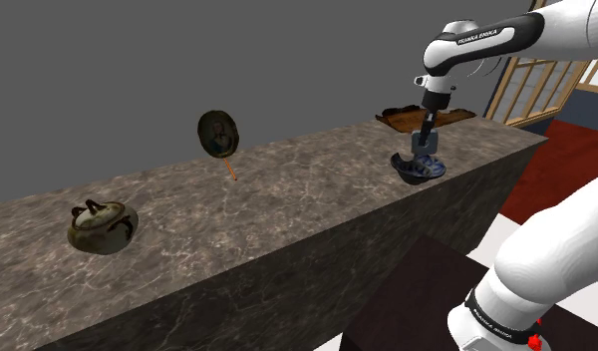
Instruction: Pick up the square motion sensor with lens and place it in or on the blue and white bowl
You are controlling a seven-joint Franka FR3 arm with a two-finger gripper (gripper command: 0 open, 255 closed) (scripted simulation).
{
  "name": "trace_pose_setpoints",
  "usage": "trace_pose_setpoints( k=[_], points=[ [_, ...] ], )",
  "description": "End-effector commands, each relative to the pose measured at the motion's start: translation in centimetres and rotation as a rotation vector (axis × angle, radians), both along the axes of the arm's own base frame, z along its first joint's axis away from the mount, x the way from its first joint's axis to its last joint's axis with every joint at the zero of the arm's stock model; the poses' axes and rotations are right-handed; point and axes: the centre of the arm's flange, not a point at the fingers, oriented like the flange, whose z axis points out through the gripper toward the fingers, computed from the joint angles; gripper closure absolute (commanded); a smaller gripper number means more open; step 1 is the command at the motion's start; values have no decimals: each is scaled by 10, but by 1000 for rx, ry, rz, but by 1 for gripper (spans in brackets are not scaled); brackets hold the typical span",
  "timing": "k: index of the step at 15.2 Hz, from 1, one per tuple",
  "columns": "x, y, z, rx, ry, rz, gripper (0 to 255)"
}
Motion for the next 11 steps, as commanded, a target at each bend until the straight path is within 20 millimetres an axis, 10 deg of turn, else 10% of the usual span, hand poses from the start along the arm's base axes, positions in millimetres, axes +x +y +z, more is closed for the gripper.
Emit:
trace_pose_setpoints(
  k=[1, 11],
  points=[
    [0, 0, -11, 0, -1, 0, 255],
    [0, 0, -42, 0, -1, 0, 255]
  ],
)
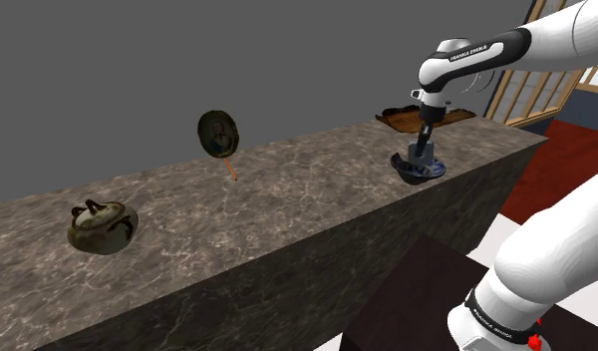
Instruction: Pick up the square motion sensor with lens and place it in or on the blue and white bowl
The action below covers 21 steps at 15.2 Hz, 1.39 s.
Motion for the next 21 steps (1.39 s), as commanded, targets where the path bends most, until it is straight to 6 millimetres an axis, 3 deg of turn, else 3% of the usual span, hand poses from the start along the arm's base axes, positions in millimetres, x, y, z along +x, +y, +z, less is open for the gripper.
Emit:
trace_pose_setpoints(
  k=[1, 4, 5, 10, 14, 21],
  points=[
    [0, 0, 0, 0, 0, 0, 255],
    [0, 0, 0, 0, 0, 0, 255],
    [0, 0, 0, 0, 0, 0, 0],
    [0, 0, 0, 0, 0, 0, 0],
    [0, -4, 50, 0, 0, 0, 0],
    [0, -4, 50, 0, 0, 0, 0]
  ],
)
